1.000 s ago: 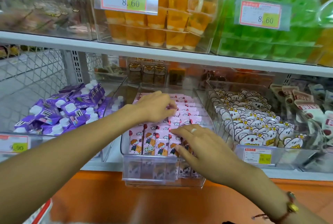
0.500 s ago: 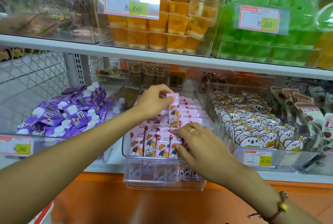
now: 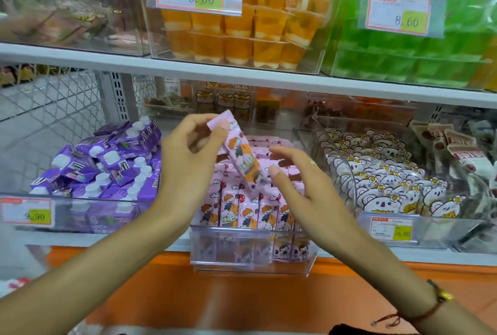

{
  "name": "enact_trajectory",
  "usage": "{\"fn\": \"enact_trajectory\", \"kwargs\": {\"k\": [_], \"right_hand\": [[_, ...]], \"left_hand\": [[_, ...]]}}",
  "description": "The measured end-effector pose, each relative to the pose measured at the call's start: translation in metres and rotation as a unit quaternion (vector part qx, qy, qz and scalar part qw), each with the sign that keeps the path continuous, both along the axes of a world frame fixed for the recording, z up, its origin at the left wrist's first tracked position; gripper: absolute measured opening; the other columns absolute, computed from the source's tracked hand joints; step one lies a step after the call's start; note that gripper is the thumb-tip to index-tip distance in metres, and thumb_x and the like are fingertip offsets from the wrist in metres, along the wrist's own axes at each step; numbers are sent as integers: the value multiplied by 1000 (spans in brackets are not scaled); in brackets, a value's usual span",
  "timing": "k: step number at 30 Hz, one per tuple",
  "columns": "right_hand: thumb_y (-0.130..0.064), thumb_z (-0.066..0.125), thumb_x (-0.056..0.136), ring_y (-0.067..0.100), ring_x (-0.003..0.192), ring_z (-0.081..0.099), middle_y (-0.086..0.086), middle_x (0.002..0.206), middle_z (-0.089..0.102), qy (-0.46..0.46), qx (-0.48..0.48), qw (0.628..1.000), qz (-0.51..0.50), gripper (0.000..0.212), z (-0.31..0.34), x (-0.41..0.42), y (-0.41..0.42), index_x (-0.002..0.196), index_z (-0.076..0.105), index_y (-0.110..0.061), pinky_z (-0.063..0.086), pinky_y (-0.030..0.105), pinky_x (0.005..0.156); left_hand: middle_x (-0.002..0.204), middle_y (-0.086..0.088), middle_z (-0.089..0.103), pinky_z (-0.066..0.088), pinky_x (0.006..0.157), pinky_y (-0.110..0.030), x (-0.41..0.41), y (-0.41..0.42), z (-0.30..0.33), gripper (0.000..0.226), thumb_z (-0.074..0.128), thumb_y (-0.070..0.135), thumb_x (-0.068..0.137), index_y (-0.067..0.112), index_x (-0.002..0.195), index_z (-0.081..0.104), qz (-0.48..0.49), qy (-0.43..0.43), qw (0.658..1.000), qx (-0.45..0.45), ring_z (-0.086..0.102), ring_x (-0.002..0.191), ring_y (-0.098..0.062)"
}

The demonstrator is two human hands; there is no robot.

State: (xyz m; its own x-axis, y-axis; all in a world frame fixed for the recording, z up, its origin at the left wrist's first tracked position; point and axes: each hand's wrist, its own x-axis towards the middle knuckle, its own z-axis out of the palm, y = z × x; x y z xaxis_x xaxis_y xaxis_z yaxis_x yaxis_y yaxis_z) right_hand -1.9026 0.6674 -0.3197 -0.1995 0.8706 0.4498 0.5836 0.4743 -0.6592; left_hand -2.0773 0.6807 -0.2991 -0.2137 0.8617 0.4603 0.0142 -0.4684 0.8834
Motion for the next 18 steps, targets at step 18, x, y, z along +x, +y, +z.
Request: {"fn": "enact_trajectory", "kwargs": {"k": [18], "right_hand": [[-26,68,86,12,85,72,6,100,73,358,-238,902,32,29,5,-15,4,110,61,-10,54,17,67]], "left_hand": [[106,15,61,51,65,-14,11,-7,-28,38,69,6,77,33,101,58,-119,119,985,-38,60,85,6]]}}
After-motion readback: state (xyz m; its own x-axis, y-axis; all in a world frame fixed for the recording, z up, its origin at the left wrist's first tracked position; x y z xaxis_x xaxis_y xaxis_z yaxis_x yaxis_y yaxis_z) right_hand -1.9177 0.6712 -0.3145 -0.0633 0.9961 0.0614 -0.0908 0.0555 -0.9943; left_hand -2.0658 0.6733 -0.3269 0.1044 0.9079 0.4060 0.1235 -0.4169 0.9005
